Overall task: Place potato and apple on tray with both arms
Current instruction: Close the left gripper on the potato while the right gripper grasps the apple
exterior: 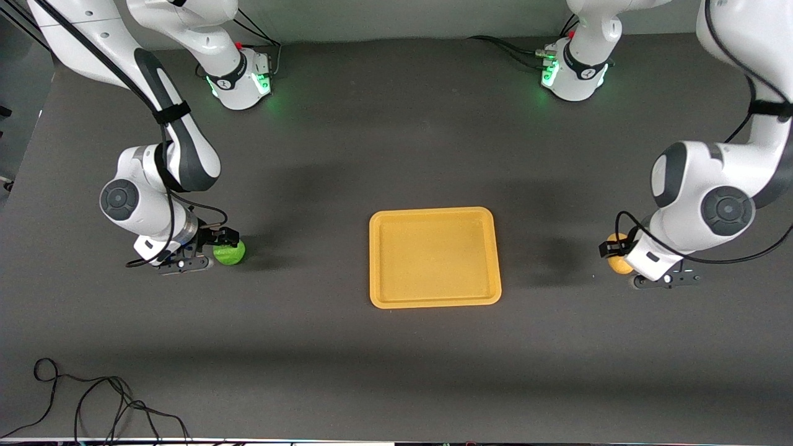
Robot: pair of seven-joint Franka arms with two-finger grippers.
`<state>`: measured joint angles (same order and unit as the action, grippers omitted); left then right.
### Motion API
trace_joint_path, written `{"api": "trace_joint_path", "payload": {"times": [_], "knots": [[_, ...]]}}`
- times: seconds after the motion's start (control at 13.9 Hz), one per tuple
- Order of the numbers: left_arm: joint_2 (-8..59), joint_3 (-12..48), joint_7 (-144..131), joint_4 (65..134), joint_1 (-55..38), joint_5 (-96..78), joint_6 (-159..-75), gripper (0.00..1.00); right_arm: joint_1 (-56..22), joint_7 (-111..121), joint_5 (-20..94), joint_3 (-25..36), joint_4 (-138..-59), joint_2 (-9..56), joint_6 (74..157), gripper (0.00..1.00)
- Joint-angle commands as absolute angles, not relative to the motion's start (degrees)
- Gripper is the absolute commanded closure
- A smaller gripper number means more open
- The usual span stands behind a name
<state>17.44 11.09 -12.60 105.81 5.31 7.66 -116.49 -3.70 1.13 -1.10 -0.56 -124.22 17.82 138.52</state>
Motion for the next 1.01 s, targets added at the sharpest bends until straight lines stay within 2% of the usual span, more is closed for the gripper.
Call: {"api": "trace_joint_path", "payload": {"times": [0.0, 0.14, 0.29, 0.72, 0.93], "knots": [[17.05, 10.55, -13.88, 96.1, 0.72, 8.35, -104.54, 1.0, -3.69, 0.35, -2.64, -0.18, -124.54, 19.95, 140.89, 0.01], [17.14, 10.63, -14.5, 90.81, -2.36, 8.26, -99.07, 1.0, -3.87, -1.92, -2.64, -0.18, -124.63, 20.13, 140.89, 0.05], [17.31, 10.63, -18.26, 88.17, -5.43, 8.09, -97.04, 1.0, -4.13, -2.29, -2.64, -0.26, -124.63, 20.39, 141.06, 0.1], [20.29, 10.72, -33.02, 86.31, -14.49, 3.17, -99.39, 1.0, -3.87, -2.37, -2.37, -0.26, -124.45, 22.85, 142.47, 0.1], [23.19, 10.72, -36.47, 85.78, -18.01, 2.64, -103.43, 1.0, -4.04, -2.46, -2.37, -0.26, -124.28, 21.36, 141.77, 0.42]]}}
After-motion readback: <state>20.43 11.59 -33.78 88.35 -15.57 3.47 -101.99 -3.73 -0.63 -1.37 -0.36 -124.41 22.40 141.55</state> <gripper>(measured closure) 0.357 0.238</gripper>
